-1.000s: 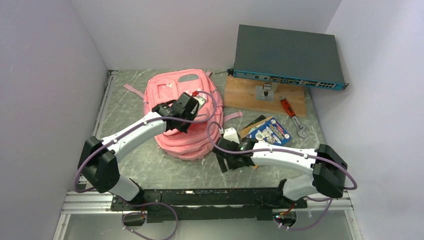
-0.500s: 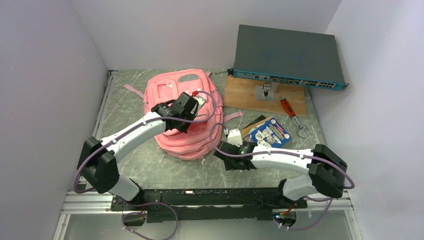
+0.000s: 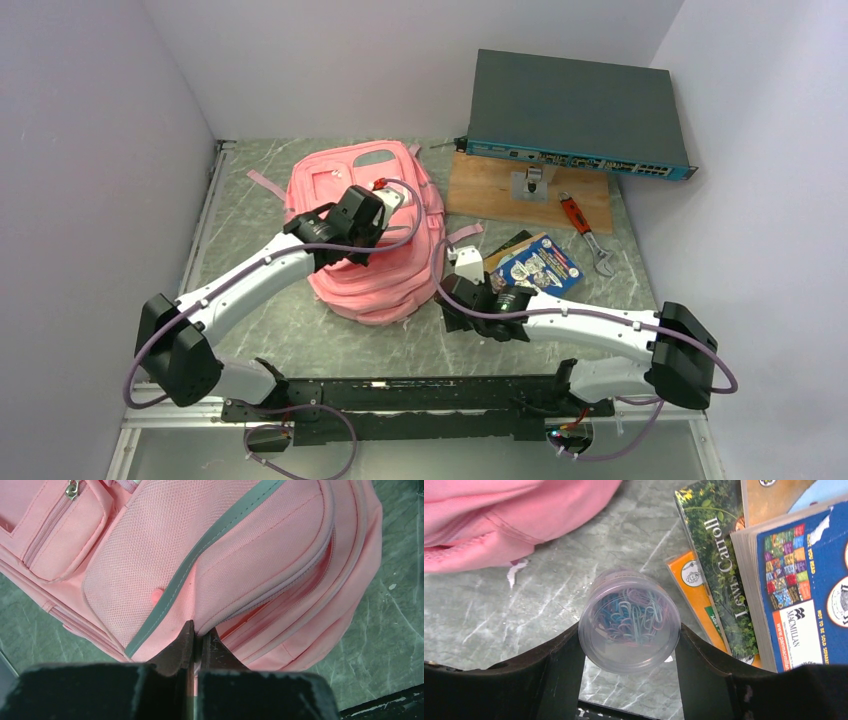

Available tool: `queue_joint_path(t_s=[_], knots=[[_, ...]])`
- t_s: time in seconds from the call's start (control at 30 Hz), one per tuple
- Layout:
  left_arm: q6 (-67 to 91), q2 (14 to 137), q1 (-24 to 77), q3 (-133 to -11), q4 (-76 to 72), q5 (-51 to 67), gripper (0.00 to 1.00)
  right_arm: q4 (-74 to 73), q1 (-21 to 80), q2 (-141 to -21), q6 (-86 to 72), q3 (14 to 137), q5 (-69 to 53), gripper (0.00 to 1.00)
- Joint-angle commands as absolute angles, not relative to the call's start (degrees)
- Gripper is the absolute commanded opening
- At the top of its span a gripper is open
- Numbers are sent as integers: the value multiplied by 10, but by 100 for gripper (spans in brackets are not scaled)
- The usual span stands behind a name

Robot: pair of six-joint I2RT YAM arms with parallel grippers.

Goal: Pack the student bag
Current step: Pick up the stationery from the center of the board, then place the book in the student bag.

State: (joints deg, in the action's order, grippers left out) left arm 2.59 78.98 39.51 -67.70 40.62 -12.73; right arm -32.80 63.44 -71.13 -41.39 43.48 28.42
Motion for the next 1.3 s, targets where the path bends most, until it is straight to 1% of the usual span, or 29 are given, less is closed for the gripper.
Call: queue_joint_path(t_s=[0.0,0.2,0.37,0.5,0.63,0.73,0.93,1.03,1.13,1.27], knots=[[41,751,393,-682,359,-135,0,-292,636,-702,-370,481,283,19],[39,736,394,-674,348,-123,0,-249,630,-733,-334,547,256,12],[38,734,394,-672,345,-121,0,-203,612,-744,-314,575,220,11],[40,729,394,-671,343,-117,0,-139,576,-756,-319,582,155,11],[42,716,394,-664,334,-119,0,-46,524,-777,-356,566,55,10],[44,708,394,-658,324,-112,0,5,509,-802,-383,568,27,10],[43,687,393,-645,300,-82,0,73,507,-856,-398,597,15,10],[42,672,394,-638,287,-62,0,102,510,-882,-388,607,37,10],[42,660,393,-627,270,-45,0,143,522,-903,-369,602,79,11],[45,661,393,-624,267,-46,0,209,526,-895,-377,574,79,12]])
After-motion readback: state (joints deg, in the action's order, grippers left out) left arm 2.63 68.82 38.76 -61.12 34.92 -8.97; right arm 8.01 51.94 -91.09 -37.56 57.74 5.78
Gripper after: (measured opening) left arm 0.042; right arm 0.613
